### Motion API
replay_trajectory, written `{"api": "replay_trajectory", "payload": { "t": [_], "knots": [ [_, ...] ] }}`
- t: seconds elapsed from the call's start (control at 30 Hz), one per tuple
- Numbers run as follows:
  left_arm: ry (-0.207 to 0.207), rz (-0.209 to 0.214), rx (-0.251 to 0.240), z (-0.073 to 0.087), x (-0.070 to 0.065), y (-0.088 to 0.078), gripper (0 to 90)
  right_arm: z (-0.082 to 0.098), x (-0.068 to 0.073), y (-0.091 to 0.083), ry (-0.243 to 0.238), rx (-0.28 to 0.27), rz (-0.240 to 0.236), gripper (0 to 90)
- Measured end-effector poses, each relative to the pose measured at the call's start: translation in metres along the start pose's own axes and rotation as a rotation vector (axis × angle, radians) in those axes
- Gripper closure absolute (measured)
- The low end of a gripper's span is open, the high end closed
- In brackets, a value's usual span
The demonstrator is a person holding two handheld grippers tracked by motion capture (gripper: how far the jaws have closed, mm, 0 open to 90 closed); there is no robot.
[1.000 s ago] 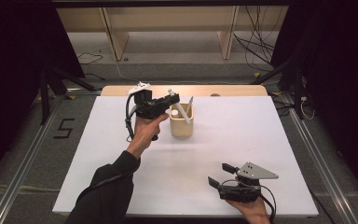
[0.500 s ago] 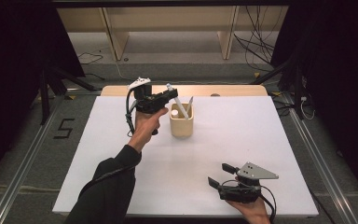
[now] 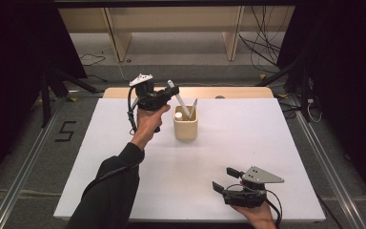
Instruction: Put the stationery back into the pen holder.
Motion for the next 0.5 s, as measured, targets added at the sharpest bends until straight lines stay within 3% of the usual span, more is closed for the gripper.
{"api": "replay_trajectory", "payload": {
  "t": [0.5],
  "knots": [
    [0.023, -0.042, 0.019, 0.006, 0.006, 0.016, 77.8, 0.000, 0.000, 0.000, 0.003, -0.003, -0.005, 25.0]
  ]
}}
Point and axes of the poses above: each handheld gripper's, and its own axes: y roughly forward along the jaws, z roughly out of its underside, x roughly to its left, the point moved 5 cm from there along y, roughly forward along the jaws, and after that the axes turned 14 degrees about -y, right-handed, at the moved point
